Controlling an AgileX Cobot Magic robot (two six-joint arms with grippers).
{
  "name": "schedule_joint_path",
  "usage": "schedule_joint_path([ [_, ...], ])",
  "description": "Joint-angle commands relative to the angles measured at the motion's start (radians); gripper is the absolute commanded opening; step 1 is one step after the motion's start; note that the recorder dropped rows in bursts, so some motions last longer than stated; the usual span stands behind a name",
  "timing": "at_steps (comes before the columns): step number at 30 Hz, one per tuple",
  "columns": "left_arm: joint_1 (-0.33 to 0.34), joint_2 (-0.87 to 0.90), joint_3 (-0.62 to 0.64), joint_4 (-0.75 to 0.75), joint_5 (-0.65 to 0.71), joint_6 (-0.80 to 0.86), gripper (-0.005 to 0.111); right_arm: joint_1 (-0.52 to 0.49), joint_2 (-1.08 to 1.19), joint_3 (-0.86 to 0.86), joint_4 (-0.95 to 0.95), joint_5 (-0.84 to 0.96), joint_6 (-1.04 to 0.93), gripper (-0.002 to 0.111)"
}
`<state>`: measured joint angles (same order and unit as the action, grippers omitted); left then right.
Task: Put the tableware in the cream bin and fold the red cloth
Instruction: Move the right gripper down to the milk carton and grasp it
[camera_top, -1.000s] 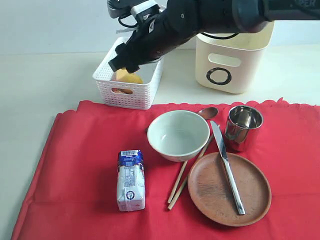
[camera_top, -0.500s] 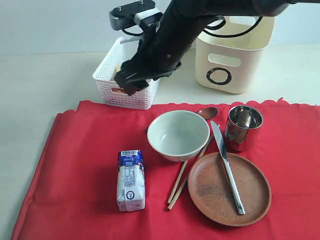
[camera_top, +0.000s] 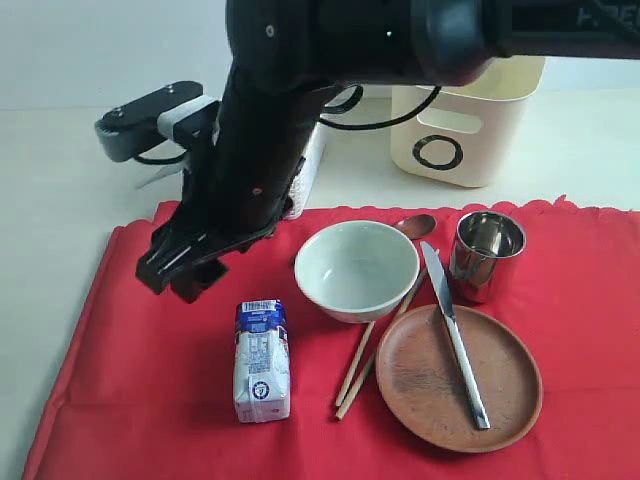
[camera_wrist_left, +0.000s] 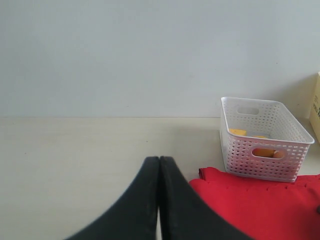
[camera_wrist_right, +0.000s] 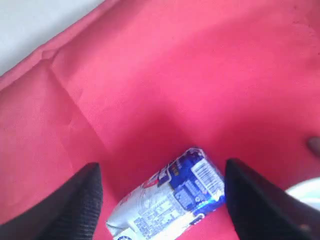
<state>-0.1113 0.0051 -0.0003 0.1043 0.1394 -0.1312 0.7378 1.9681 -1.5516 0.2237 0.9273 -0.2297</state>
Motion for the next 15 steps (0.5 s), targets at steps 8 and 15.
schedule_joint_path([
  [8, -0.019, -0.005, 0.000, -0.004, -0.002, -0.002, 0.001, 0.076, -0.014, 0.163, -0.171, -0.053, 0.280, 0.066],
  [15, -0.019, -0.005, 0.000, -0.004, -0.002, -0.002, 0.001, 0.076, -0.014, 0.237, -0.173, -0.160, 0.488, 0.066],
])
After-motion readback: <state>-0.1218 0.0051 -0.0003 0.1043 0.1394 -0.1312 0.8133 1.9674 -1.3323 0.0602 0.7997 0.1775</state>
